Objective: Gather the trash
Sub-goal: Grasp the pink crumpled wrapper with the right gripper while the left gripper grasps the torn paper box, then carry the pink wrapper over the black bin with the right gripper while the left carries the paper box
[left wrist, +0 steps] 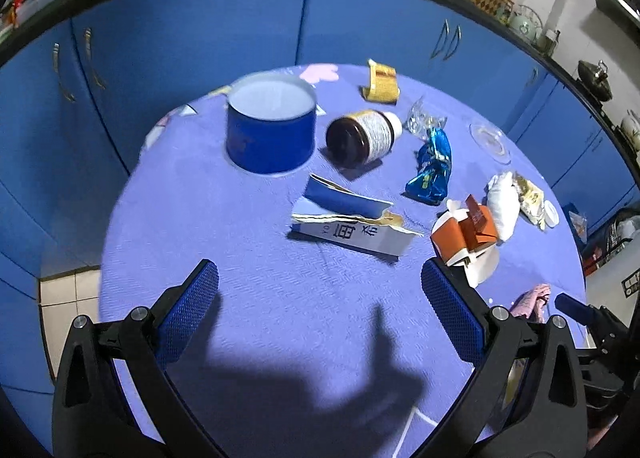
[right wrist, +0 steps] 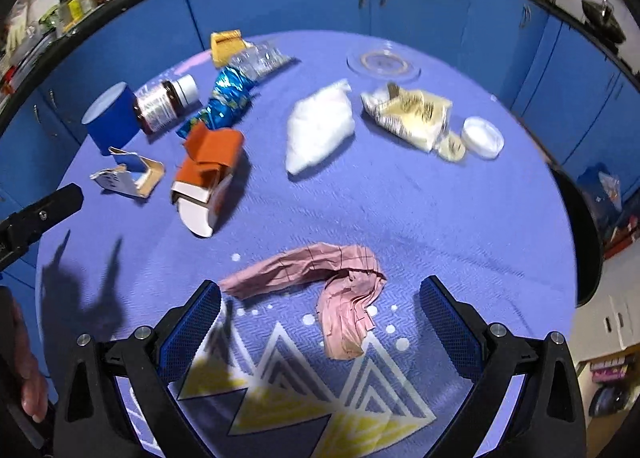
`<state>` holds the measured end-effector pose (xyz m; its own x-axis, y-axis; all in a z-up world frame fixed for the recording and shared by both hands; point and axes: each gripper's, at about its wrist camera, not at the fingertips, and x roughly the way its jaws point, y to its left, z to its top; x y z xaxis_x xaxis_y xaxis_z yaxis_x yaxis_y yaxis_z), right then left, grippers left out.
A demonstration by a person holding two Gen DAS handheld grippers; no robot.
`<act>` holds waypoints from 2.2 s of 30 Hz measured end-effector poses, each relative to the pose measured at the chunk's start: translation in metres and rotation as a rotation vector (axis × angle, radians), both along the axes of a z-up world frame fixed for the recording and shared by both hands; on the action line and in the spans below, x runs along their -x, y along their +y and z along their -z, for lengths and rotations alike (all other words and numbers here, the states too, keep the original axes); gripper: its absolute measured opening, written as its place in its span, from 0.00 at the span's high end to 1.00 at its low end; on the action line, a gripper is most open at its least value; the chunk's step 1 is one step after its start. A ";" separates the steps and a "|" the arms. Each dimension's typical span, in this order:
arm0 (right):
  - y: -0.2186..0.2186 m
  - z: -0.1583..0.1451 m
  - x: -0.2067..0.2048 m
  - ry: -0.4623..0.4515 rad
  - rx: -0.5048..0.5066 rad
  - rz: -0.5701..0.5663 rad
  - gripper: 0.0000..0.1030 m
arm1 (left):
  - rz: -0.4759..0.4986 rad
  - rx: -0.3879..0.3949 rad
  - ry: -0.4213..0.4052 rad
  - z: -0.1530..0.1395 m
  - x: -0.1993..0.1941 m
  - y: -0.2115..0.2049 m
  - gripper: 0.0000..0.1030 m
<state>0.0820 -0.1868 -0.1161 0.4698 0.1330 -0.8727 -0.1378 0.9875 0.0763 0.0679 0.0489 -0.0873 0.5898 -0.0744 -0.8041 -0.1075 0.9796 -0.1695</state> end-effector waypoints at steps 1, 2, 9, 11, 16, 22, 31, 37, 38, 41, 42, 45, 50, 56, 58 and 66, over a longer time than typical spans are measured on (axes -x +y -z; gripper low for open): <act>-0.001 0.003 -0.002 0.013 -0.006 0.004 0.06 | 0.011 -0.004 0.012 0.004 -0.004 -0.003 0.03; -0.002 0.006 -0.004 0.026 -0.013 0.007 0.05 | 0.020 -0.010 0.022 0.007 -0.008 -0.006 0.03; 0.000 0.011 -0.008 -0.005 0.045 -0.015 0.06 | 0.048 -0.068 0.083 0.025 -0.040 -0.017 0.03; -0.001 0.012 -0.008 -0.013 0.043 -0.016 0.06 | 0.052 -0.076 0.090 0.029 -0.044 -0.018 0.03; -0.002 0.013 -0.014 -0.031 0.042 -0.024 0.06 | 0.077 -0.123 0.088 0.031 -0.047 -0.025 0.03; -0.002 0.013 -0.018 -0.053 0.040 -0.034 0.13 | 0.079 -0.122 0.077 0.030 -0.045 -0.026 0.04; 0.007 0.005 -0.016 -0.085 0.032 -0.097 0.92 | 0.071 -0.100 0.003 0.013 -0.033 -0.023 0.20; 0.004 -0.003 -0.006 -0.116 0.006 -0.109 0.95 | 0.086 -0.117 -0.024 0.001 -0.027 -0.030 0.20; 0.003 -0.005 -0.005 -0.125 0.005 -0.109 0.95 | 0.091 -0.120 -0.028 0.000 -0.026 -0.032 0.20; 0.000 -0.014 -0.002 -0.151 -0.001 -0.109 0.95 | 0.098 -0.142 -0.048 -0.005 -0.024 -0.038 0.20; -0.002 -0.017 -0.002 -0.160 -0.001 -0.107 0.95 | 0.103 -0.137 -0.053 -0.006 -0.025 -0.041 0.20; -0.008 -0.023 -0.001 -0.178 0.000 -0.097 0.95 | 0.120 -0.125 -0.068 -0.012 -0.025 -0.047 0.20; -0.024 -0.032 -0.009 -0.203 0.005 -0.065 0.95 | 0.168 -0.142 -0.116 -0.028 -0.029 -0.073 0.20; -0.061 -0.047 -0.019 -0.255 0.016 -0.010 0.95 | 0.220 -0.168 -0.169 -0.045 -0.040 -0.116 0.20; -0.078 -0.050 -0.023 -0.271 0.020 0.014 0.95 | 0.235 -0.172 -0.175 -0.047 -0.045 -0.130 0.20; -0.141 -0.060 -0.039 -0.318 0.018 0.092 0.95 | 0.277 -0.189 -0.187 -0.052 -0.071 -0.194 0.20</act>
<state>0.1206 -0.3275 -0.0560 0.7287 0.0627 -0.6820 -0.0616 0.9978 0.0259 0.1390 -0.1447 -0.0352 0.7060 -0.1119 -0.6993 0.1811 0.9831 0.0255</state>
